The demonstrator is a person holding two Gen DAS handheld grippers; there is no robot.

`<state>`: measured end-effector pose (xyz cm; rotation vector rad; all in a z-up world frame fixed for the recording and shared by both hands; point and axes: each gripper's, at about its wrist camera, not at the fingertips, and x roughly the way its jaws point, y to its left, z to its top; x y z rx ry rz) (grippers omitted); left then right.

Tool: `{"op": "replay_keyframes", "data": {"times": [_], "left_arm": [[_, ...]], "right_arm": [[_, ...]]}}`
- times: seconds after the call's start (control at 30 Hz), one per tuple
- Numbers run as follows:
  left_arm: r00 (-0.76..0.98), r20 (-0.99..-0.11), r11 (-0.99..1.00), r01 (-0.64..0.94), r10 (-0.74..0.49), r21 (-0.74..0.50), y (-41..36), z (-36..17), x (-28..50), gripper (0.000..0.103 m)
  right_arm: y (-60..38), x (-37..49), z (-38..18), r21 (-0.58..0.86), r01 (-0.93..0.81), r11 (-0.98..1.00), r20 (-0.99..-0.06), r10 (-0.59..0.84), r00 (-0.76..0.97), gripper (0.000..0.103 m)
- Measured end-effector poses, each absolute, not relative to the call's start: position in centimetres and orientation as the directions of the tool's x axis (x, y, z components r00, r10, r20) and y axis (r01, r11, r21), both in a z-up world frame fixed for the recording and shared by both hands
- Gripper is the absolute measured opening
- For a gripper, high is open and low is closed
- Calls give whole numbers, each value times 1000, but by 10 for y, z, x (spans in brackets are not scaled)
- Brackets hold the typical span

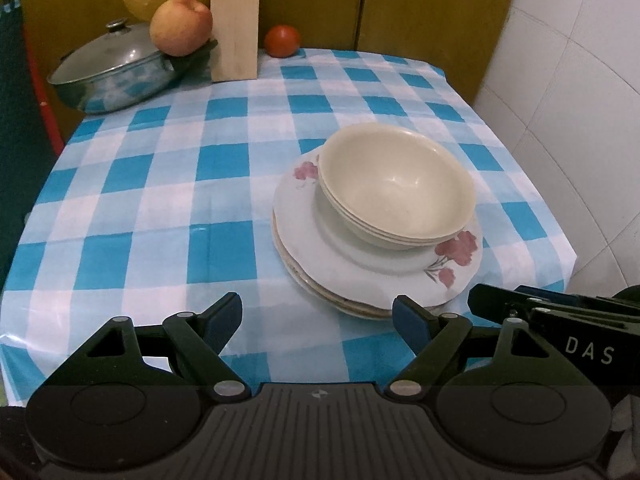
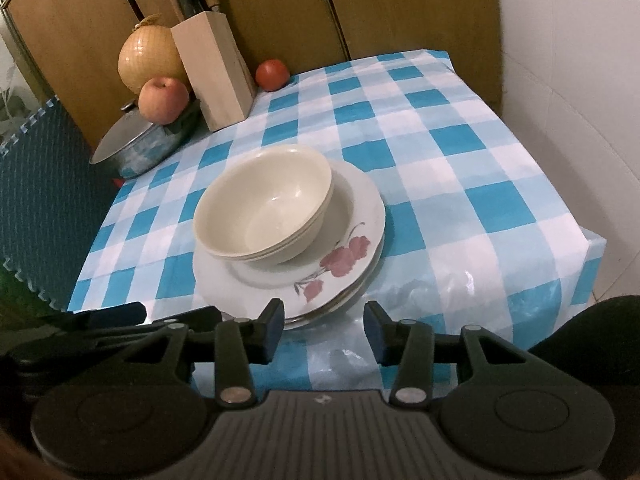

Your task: Organize plates and bowls

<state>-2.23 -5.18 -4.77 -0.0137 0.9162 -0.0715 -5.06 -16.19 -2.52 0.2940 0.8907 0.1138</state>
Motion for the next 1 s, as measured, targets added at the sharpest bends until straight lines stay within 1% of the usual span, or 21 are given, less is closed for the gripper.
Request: {"op": "replay_keyframes", "data": {"times": [1.0], "left_arm": [[624, -781, 999, 51, -34, -2, -55, -44, -27, 87]], "right_arm": [[-162, -51, -27, 314, 24, 949, -745, 231, 626, 40]]}}
